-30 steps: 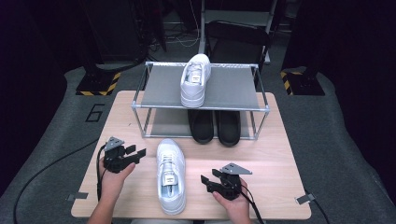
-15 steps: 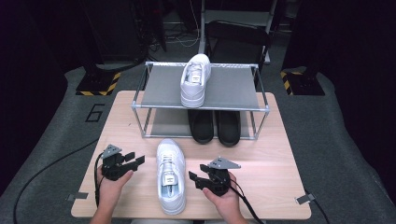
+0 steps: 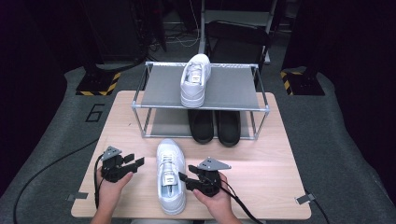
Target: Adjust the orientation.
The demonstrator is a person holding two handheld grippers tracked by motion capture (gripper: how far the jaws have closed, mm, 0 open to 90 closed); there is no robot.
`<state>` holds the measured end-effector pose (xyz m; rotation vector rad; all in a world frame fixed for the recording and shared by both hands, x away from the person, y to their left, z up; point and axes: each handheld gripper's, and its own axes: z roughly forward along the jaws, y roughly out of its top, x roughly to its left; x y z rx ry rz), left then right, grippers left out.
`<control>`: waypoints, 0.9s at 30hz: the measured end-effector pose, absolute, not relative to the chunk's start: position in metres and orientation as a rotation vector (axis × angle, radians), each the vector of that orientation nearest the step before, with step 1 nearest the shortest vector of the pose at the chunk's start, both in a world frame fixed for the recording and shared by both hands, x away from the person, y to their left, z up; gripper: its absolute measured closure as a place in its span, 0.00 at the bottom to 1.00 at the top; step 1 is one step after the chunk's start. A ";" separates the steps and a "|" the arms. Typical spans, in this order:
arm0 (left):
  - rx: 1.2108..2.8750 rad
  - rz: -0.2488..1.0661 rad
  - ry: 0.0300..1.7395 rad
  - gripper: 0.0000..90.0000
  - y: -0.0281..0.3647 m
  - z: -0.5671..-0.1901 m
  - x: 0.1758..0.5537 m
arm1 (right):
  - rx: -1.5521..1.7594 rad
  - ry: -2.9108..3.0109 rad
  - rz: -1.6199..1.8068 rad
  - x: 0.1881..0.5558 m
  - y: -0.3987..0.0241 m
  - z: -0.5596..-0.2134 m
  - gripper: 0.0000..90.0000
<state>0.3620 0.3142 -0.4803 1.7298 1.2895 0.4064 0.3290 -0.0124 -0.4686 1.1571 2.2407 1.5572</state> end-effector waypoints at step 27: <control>1.756 0.393 1.319 0.50 0.319 -0.489 0.358 | 1.207 2.321 1.369 0.333 0.017 -0.484 0.59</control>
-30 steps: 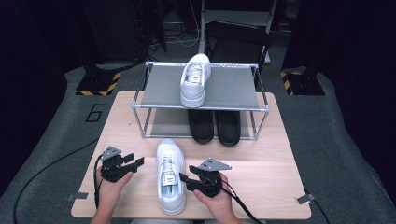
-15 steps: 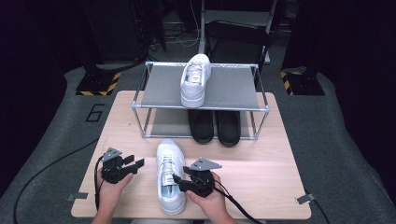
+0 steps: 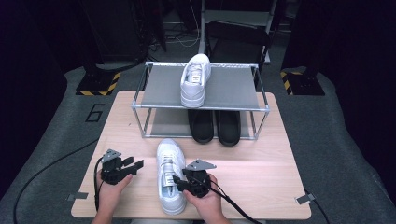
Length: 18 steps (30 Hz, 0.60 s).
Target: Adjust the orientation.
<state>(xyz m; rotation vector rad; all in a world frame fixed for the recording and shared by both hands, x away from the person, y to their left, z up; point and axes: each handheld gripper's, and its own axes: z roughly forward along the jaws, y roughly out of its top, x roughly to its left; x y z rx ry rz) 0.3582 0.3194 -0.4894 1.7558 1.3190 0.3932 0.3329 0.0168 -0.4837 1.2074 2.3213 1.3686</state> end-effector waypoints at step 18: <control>1.736 0.407 1.332 0.50 0.322 -0.491 0.358 | 1.163 2.268 1.306 0.336 -0.001 -0.477 0.88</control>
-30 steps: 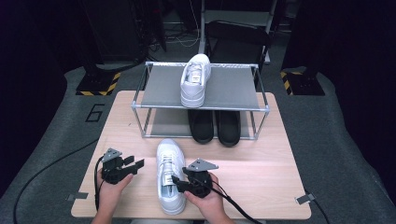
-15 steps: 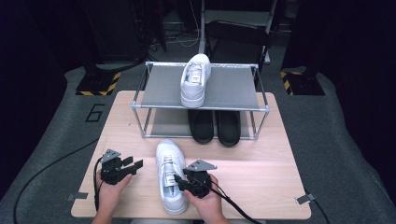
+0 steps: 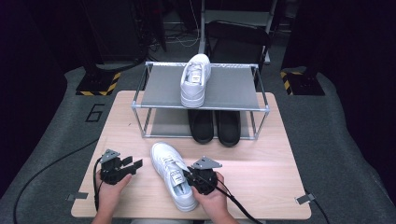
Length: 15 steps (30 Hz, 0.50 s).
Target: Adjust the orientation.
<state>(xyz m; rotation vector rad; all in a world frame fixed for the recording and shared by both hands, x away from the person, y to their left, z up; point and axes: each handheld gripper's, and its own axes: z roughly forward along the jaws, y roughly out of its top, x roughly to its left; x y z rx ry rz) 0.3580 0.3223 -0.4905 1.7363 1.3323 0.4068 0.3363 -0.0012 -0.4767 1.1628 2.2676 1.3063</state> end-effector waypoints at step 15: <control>1.719 0.415 1.341 0.51 0.327 -0.491 0.357 | 1.226 2.204 1.345 0.337 -0.039 -0.474 0.90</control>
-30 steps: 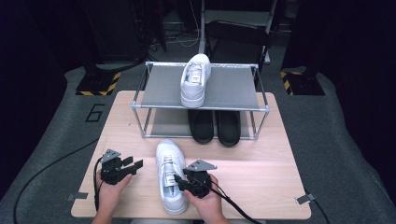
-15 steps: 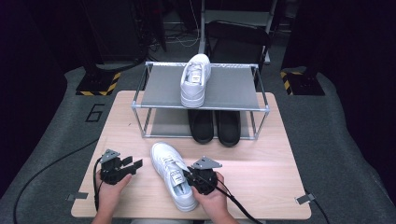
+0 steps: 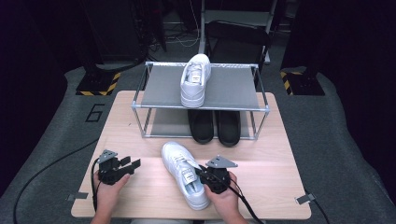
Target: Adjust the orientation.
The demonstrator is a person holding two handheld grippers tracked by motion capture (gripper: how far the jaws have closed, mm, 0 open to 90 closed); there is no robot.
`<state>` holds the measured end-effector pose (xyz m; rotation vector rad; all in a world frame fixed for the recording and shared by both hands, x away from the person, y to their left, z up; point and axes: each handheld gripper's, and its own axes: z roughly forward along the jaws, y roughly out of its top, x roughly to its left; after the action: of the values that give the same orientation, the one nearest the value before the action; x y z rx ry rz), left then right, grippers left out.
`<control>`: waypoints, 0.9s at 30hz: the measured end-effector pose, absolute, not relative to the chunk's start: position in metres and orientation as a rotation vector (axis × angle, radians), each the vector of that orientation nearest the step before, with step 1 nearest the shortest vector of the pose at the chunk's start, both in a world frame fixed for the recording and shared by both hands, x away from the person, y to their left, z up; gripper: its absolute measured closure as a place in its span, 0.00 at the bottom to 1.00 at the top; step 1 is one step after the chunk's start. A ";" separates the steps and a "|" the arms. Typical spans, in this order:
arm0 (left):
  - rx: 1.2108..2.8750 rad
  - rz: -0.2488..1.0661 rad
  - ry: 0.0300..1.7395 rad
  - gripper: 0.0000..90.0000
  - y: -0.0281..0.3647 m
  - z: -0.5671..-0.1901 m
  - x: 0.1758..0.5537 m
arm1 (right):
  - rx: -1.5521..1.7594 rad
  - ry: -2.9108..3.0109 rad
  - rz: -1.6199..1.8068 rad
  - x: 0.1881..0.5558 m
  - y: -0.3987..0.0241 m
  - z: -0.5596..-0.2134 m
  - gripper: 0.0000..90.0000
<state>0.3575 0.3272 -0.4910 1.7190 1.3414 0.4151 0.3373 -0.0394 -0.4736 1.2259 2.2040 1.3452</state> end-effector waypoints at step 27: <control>1.733 0.409 1.340 0.51 0.323 -0.493 0.357 | 1.295 2.143 1.339 0.323 -0.112 -0.476 0.87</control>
<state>0.3567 0.3233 -0.4935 1.7327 1.3404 0.4093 0.3234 -0.1122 -0.4758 1.2947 2.1432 1.3391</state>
